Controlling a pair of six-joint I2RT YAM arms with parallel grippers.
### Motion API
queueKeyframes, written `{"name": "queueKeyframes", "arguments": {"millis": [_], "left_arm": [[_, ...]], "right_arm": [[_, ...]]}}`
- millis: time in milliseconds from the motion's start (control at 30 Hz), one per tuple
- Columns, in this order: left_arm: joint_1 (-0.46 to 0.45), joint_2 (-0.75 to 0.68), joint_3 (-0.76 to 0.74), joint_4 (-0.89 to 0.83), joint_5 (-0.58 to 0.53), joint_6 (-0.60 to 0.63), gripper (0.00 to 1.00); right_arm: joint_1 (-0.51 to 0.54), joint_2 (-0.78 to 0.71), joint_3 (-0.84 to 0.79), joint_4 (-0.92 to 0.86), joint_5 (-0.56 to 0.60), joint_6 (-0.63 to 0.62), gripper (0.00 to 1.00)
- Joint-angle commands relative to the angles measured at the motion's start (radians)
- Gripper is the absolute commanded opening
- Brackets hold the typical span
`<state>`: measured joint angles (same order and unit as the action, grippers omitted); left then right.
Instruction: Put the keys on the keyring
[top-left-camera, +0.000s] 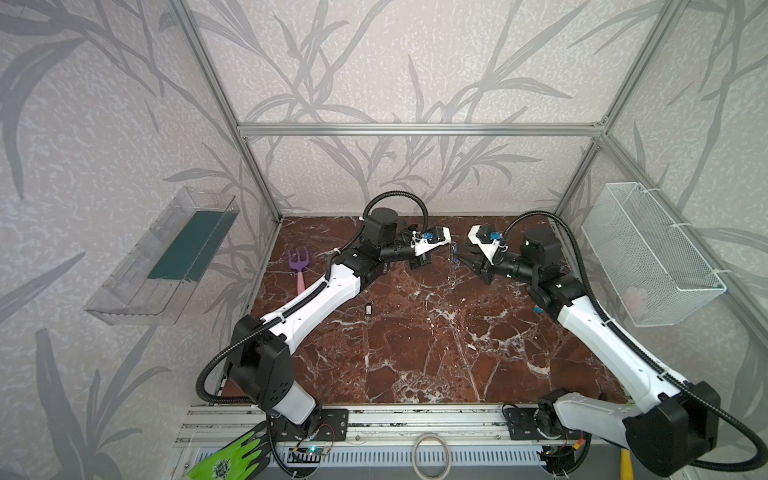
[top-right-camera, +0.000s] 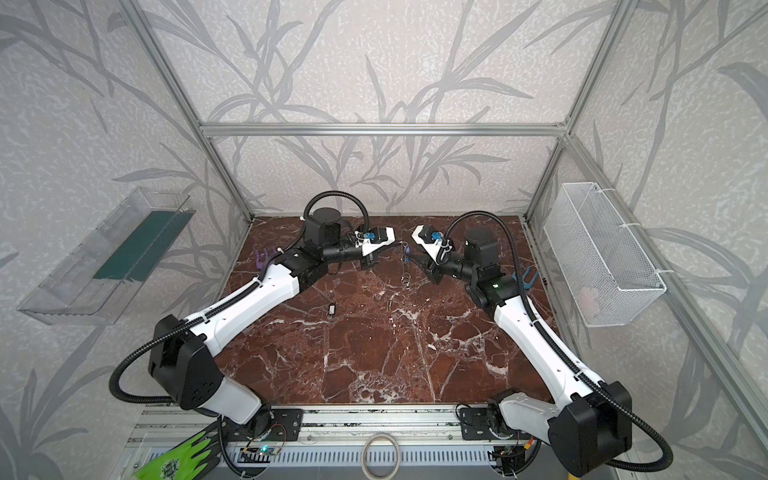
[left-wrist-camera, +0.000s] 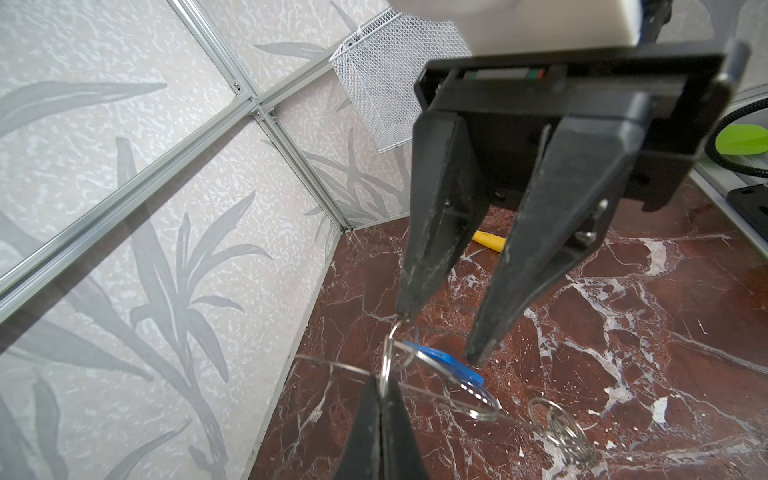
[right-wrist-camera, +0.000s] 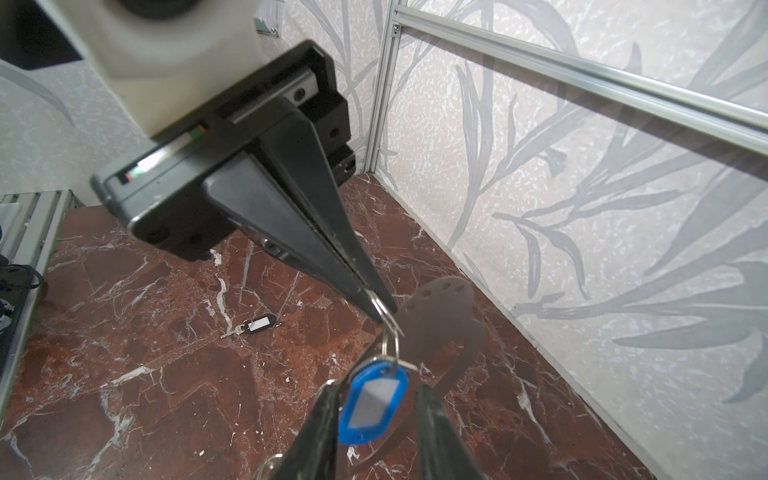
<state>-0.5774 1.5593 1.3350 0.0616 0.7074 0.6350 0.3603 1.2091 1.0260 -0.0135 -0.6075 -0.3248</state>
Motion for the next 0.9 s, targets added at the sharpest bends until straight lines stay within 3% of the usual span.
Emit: {"name": "queueKeyframes", "arguments": {"millis": [0,400,867], "left_arm": [[-0.001,-0.044,-0.015,0.095,-0.004,-0.052,0.0],[-0.016,-0.046,-0.026,0.144,-0.096,-0.064,0.0],[-0.019,-0.057,-0.045,0.137,-0.13,-0.029,0.0]], "right_arm": [[0.009,0.007,0.016,0.05,0.044,0.057,0.33],[0.046,0.043,0.0,0.188,0.118,0.192,0.33],[0.051,0.05,-0.001,0.194,0.085,0.165,0.23]]}}
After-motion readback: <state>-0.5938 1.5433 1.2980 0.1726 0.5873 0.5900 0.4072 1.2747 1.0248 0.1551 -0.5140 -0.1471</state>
